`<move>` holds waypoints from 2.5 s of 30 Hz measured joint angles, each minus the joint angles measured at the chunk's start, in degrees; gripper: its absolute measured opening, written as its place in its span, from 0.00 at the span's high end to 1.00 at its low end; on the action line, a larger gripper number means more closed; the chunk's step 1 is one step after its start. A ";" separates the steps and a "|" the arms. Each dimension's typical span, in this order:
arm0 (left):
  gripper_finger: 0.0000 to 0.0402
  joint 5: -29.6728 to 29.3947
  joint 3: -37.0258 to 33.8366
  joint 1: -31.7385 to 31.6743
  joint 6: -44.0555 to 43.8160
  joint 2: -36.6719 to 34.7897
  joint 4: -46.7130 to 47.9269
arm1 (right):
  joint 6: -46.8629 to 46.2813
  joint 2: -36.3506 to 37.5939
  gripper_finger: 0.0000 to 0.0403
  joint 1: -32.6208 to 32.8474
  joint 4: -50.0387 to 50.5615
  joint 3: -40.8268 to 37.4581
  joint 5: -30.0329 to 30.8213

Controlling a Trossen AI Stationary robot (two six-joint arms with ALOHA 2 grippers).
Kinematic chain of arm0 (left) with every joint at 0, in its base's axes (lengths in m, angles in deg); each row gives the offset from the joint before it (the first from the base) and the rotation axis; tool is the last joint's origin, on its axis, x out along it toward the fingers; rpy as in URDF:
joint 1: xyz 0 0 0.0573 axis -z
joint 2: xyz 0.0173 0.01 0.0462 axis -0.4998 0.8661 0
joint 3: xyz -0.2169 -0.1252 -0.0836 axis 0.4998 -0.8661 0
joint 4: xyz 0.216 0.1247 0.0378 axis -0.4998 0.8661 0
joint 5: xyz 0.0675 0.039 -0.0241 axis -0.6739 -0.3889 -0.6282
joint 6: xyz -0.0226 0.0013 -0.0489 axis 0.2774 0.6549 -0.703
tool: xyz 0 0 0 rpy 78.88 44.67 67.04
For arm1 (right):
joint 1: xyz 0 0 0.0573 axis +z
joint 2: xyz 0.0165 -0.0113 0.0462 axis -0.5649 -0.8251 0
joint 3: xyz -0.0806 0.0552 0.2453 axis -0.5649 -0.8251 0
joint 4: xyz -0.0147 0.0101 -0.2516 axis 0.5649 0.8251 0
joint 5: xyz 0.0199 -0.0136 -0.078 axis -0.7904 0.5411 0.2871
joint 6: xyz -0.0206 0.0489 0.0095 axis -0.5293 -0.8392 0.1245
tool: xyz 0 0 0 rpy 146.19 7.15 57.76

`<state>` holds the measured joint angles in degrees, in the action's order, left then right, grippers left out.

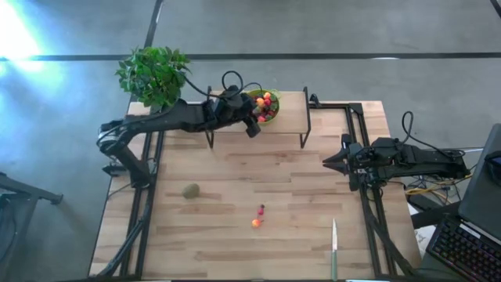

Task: Pick & Place Fruit
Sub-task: Put the brown kiwi into the green strainer bowl on the shelf

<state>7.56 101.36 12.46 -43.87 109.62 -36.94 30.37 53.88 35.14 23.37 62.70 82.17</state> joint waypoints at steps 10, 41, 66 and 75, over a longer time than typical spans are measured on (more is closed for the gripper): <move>0.45 9.00 8.88 5.15 -5.82 -5.90 26.96 | 0.00 0.01 0.78 -0.01 -0.01 0.00 0.00; 0.45 -2.36 -21.17 35.05 -34.54 -22.43 44.86 | 0.00 0.00 0.56 0.01 0.00 0.00 0.02; 0.45 -1.28 -33.32 44.14 -46.61 -22.57 43.55 | 0.00 0.01 0.57 0.01 0.00 0.00 0.00; 0.45 2.98 -35.97 44.14 -52.57 -22.38 43.45 | 0.00 0.01 0.64 0.00 0.00 0.00 0.01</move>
<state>10.54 65.39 56.60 -96.44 87.24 6.52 30.37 53.89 35.14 23.37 62.70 82.18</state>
